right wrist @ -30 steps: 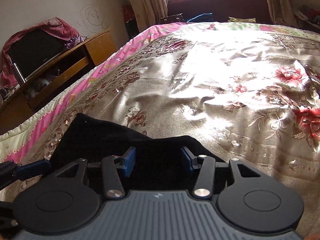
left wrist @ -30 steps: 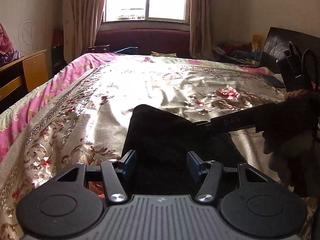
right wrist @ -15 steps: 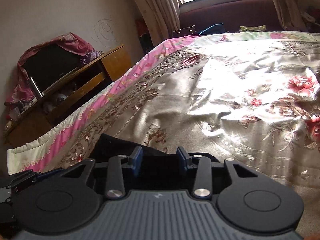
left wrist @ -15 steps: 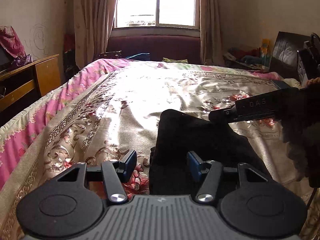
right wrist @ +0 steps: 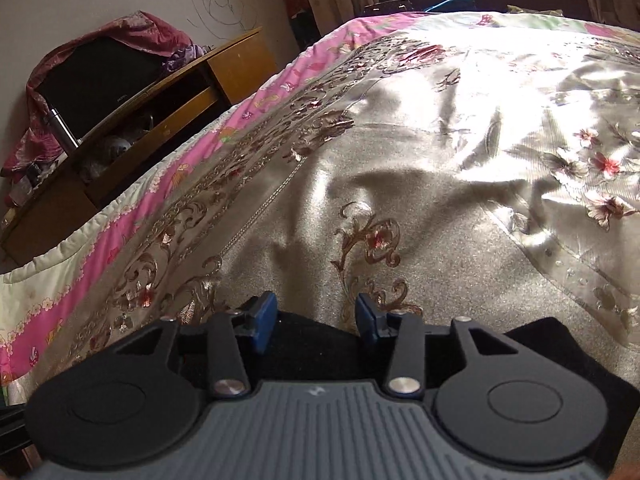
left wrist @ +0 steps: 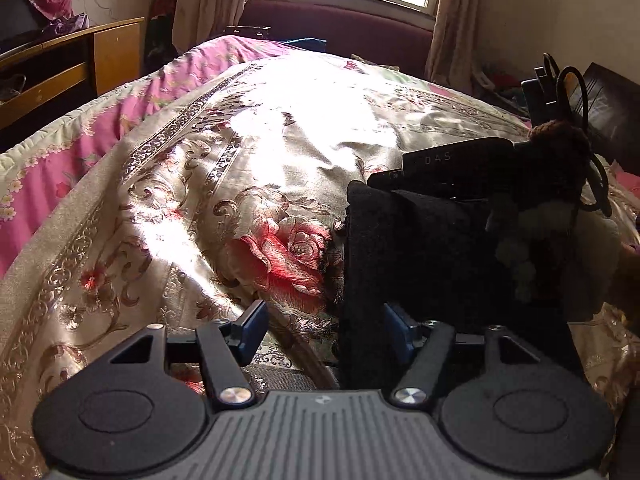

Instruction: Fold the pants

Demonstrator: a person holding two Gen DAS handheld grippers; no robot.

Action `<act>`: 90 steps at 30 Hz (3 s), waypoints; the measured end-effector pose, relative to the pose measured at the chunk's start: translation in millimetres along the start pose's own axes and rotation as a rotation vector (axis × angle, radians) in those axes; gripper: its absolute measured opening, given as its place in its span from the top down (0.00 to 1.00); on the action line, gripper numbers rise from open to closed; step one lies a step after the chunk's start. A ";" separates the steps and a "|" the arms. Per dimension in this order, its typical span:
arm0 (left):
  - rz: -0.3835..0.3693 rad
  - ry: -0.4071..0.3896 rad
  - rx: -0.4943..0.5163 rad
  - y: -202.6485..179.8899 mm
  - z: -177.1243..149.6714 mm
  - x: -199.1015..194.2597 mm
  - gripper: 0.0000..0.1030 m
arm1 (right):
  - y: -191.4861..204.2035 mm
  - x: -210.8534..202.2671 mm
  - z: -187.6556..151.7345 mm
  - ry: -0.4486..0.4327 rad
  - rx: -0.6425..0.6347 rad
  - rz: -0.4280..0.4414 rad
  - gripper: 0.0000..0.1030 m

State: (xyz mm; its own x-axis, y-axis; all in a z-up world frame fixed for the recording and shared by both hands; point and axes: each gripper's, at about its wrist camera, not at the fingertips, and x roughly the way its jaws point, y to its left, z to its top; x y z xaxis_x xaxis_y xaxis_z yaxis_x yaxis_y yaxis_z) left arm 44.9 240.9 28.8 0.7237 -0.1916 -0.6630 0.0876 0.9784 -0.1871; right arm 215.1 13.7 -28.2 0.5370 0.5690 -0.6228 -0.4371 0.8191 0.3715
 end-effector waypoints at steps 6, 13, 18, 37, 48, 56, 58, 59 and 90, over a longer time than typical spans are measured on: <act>-0.008 -0.070 0.042 -12.1 0.8 -24.5 0.27 | 13.2 -89.2 -15.9 -0.118 -0.063 0.015 0.56; -0.014 -0.003 0.095 -24.5 -1.7 17.1 0.26 | -9.5 -117.2 -72.0 -0.022 -0.010 -0.078 0.58; -0.072 0.036 -0.003 -7.7 3.4 20.7 0.25 | -19.1 -109.3 -84.1 -0.023 0.036 -0.110 0.66; -0.239 0.132 0.122 -35.9 28.9 78.4 0.07 | -92.3 -122.2 -121.1 0.005 0.515 0.062 0.42; -0.221 0.126 0.144 -39.3 29.7 78.4 0.06 | -76.6 -108.8 -113.2 0.022 0.429 0.028 0.34; -0.213 0.117 0.166 -39.7 28.1 75.3 0.05 | -75.7 -115.7 -116.3 0.023 0.396 0.008 0.34; -0.207 0.125 0.151 -38.5 27.7 79.7 0.00 | -77.6 -109.9 -115.6 0.035 0.400 0.025 0.33; -0.211 0.135 0.140 -37.2 27.6 83.9 0.00 | -77.7 -106.4 -114.8 0.038 0.399 0.033 0.31; 0.028 0.004 0.155 15.5 70.0 70.6 0.07 | -6.4 -79.5 -45.5 -0.102 0.220 -0.032 0.40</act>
State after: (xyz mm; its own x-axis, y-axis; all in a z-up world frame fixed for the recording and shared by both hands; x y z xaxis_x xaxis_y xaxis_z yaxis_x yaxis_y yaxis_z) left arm 145.2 247.9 29.7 0.7248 -0.1645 -0.6691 0.1725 0.9835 -0.0549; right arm 142.4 -40.1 -12.4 0.6226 0.5382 -0.5681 -0.2569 0.8263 0.5012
